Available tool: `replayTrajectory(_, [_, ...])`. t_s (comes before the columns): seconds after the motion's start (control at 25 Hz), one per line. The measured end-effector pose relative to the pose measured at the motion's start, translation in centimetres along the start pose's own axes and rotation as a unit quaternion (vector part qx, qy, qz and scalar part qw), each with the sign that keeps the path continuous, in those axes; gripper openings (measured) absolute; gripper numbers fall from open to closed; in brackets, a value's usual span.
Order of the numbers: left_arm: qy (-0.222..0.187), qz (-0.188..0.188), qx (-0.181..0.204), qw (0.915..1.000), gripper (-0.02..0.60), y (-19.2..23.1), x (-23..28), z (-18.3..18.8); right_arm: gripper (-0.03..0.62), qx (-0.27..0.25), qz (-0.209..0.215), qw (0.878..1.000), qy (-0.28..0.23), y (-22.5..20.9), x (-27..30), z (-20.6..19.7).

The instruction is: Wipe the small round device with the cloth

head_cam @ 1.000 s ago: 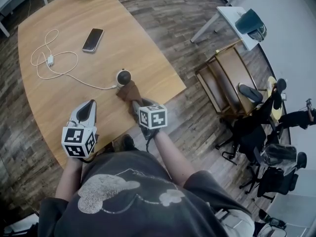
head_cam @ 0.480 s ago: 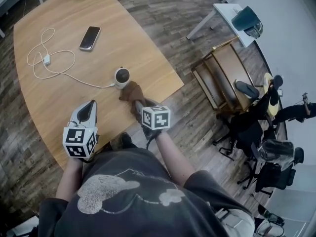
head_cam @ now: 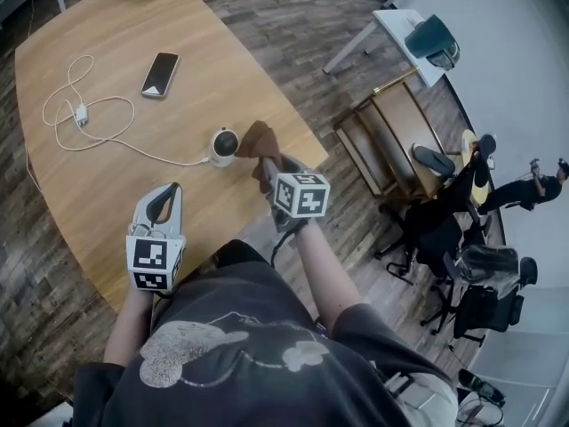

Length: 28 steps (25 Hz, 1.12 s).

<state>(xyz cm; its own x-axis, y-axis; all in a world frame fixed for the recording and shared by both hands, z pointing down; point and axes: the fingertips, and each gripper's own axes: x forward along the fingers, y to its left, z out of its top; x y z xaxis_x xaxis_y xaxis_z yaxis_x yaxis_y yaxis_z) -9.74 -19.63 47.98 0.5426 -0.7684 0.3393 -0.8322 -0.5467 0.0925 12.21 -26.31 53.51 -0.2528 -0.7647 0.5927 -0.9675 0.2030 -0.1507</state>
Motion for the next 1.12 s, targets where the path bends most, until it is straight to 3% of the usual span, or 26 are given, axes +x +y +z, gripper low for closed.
replayTrajectory(0.16, [0.002, 0.009, -0.030, 0.9995, 0.018, 0.4, 0.5, 0.1, 0.081, -0.022, 0.011, 0.999, -0.027, -0.4, 1.2, 3.1])
replayTrajectory(0.4, [0.011, 0.064, -0.050, 0.9966, 0.018, 1.7, 1.5, 0.2, 0.081, -0.023, 0.074, 0.996, -0.037, 0.0, 4.1, 4.7])
replayTrajectory(0.68, [0.019, 0.106, -0.054, 0.9927, 0.018, 0.8, 3.3, 0.8, 0.081, -0.050, 0.161, 0.985, 0.026, 1.4, 6.8, 2.1])
replayTrajectory(1.12, [0.039, 0.158, -0.080, 0.9835, 0.018, 1.0, 6.0, -0.2, 0.082, -0.127, 0.229, 0.956, 0.133, 2.4, 9.5, -3.1])
